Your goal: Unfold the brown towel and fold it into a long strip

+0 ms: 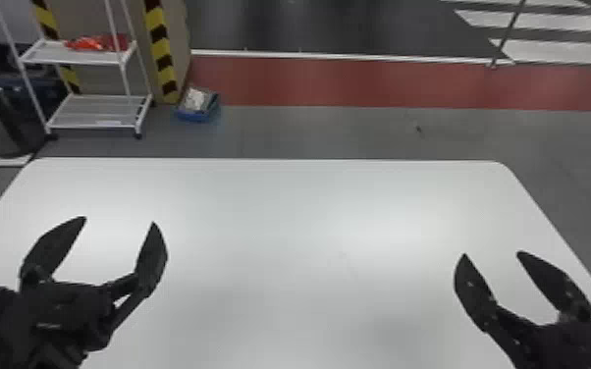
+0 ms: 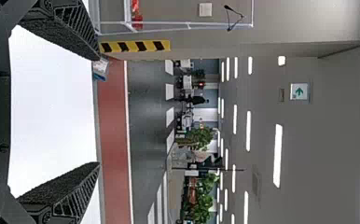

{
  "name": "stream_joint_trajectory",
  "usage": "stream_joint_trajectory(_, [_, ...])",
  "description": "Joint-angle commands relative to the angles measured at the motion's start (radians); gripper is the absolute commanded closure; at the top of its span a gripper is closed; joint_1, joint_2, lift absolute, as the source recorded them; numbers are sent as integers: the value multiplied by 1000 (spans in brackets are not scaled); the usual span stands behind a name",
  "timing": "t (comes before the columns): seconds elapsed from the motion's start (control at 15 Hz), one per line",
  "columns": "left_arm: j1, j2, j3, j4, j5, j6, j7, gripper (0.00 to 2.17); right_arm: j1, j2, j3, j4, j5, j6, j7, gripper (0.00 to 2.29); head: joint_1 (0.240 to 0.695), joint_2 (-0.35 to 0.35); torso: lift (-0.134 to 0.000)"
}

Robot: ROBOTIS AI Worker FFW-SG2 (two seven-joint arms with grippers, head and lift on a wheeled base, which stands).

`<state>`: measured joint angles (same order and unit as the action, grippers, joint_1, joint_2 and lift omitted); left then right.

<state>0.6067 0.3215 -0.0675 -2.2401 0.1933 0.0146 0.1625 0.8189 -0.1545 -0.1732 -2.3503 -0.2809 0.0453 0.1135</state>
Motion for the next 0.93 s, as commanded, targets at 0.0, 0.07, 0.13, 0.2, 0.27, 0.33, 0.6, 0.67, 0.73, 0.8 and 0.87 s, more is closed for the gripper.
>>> stream_joint_trajectory(0.0, [2,1,-2,-3,0,0,0,90,5,0,0,-3,-1,0,2,211,695,-68,-125])
stream_joint_trajectory(0.07, [4,1,-2,-4,0,0,0,90,6,0,0,-4,0,0,2,211,695,-68,-125])
stream_joint_trajectory(0.13, [5,1,-2,-6,0,0,0,90,6,-2,0,-4,-1,0,2,211,695,-68,-125])
stream_joint_trajectory(0.2, [5,1,-2,-6,-2,0,0,90,8,-2,-2,-6,-1,0,2,211,695,-68,-125])
stream_joint_trajectory(0.27, [7,1,-3,-7,-2,0,-1,90,9,-2,-2,-6,-1,0,2,211,695,-69,-125])
stream_joint_trajectory(0.33, [7,-1,-5,-7,-2,0,-1,90,9,-3,-2,-6,-1,0,2,211,695,-69,-125])
stream_joint_trajectory(0.6, [8,-2,-6,-9,-6,0,-1,90,9,-5,-3,-4,-1,0,2,211,695,-73,-125])
stream_joint_trajectory(0.67, [8,-4,-6,-9,-6,0,-1,90,8,-5,-3,-3,-1,0,2,211,695,-73,-125])
stream_joint_trajectory(0.73, [7,-4,-6,-7,-6,3,-1,90,8,-7,-5,0,-4,0,2,211,695,-74,-125])
stream_joint_trajectory(0.8, [5,-4,-6,-7,-6,3,-1,90,6,-8,-5,2,-4,-3,2,211,695,-75,-125])
stream_joint_trajectory(0.87, [5,-6,-6,-7,-6,3,-1,90,5,-10,-5,2,-6,0,2,211,695,-76,-125])
